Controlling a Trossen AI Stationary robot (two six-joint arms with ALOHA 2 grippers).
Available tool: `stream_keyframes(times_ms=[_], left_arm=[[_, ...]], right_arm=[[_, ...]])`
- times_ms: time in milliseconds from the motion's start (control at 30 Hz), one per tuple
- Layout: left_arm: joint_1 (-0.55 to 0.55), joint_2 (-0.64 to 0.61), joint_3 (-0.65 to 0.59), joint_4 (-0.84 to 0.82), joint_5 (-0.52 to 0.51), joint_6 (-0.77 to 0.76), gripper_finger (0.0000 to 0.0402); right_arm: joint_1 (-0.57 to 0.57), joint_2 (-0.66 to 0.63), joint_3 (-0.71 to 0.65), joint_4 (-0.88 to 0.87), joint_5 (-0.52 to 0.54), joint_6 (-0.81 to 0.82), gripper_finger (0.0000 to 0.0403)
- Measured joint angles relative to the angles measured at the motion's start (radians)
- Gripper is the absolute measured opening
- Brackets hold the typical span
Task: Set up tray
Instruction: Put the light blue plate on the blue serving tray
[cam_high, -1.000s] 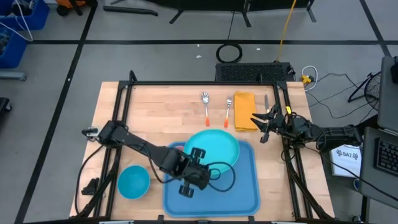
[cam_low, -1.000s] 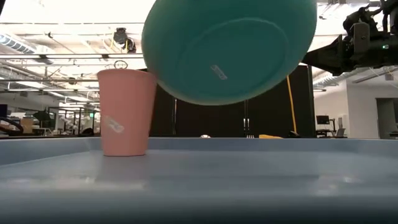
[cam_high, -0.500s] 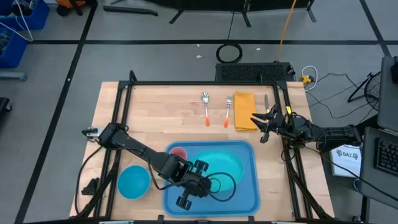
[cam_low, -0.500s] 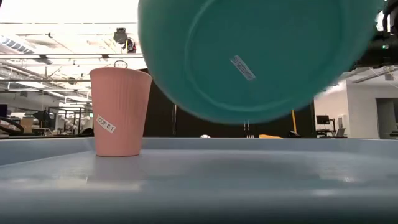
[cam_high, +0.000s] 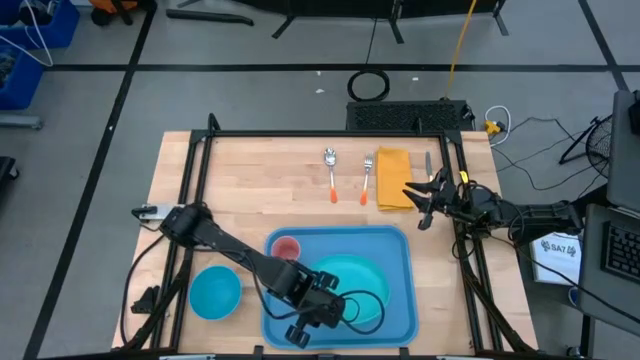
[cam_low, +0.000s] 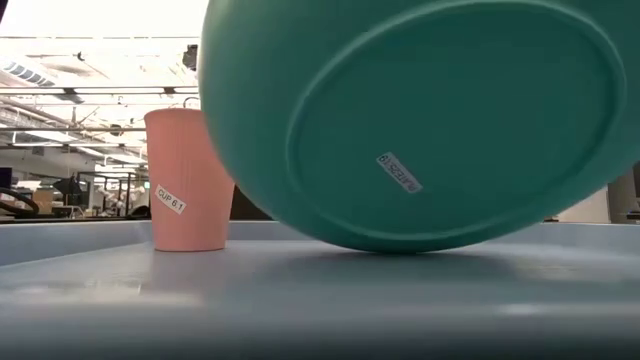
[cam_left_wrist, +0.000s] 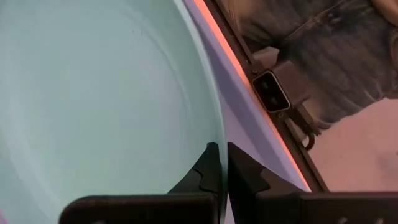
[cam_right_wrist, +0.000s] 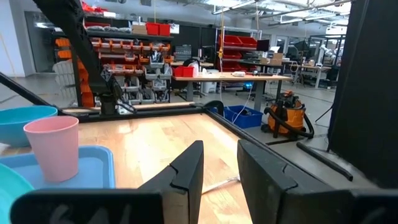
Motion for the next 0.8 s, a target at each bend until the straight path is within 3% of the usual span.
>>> stream_keyframes(times_ms=[400, 800], left_arm=[[-0.026, 0.0, -0.016, 0.003, 0.035, -0.07, 0.0008], [-0.02, 0.0, -0.166, 0.2, 0.121, -0.089, 0.0007]], right_arm=[[0.0, 0.0, 0.0, 0.0, 0.0, 0.016, 0.0089], [0.0, 0.0, 0.0, 0.001, 0.0, 0.026, 0.0089]])
